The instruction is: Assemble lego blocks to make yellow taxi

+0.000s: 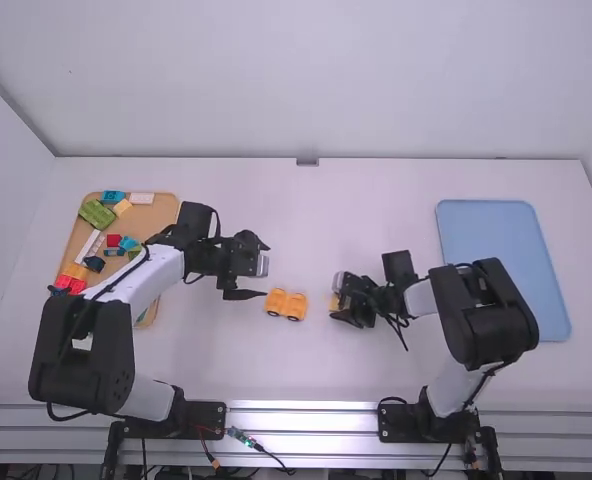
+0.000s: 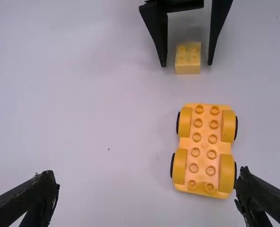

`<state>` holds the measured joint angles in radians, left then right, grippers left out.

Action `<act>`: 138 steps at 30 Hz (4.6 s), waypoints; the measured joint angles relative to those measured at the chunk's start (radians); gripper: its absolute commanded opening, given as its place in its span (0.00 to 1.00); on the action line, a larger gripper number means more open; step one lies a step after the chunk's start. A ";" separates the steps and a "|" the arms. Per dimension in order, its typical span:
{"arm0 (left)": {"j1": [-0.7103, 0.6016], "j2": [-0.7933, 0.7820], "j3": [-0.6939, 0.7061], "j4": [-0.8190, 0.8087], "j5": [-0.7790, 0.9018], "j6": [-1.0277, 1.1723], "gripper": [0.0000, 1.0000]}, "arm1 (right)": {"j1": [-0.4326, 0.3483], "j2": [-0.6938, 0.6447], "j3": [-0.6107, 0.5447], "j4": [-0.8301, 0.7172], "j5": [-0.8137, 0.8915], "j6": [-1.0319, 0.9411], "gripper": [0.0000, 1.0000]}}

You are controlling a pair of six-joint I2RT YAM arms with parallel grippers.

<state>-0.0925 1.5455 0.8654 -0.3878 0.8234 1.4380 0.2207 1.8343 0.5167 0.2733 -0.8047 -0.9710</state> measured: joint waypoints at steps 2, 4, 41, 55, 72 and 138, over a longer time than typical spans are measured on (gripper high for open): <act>0.000 0.000 0.000 0.000 0.000 0.000 0.99 | 0.000 0.000 0.000 0.000 0.000 0.000 0.51; 0.000 0.000 0.000 0.000 0.000 0.000 0.99 | 0.000 0.000 0.000 -0.002 0.001 0.000 0.47; -0.004 0.381 0.018 0.042 0.193 0.154 0.99 | 0.000 -0.275 0.000 -0.102 0.003 0.052 0.21; -0.086 0.443 -0.084 0.358 0.185 0.040 0.99 | 0.000 -0.286 0.000 -0.097 0.002 0.057 0.22; -0.119 0.443 -0.084 0.447 0.137 -0.119 0.47 | 0.000 -0.286 0.000 -0.093 0.003 0.068 0.20; -0.200 0.443 -0.121 0.723 0.047 -0.399 0.55 | 0.188 0.024 0.245 -0.145 0.024 0.000 0.00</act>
<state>-0.2928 1.9881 0.7441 0.3351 0.8707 1.0386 0.4084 1.8587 0.7616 0.1287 -0.7811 -0.9710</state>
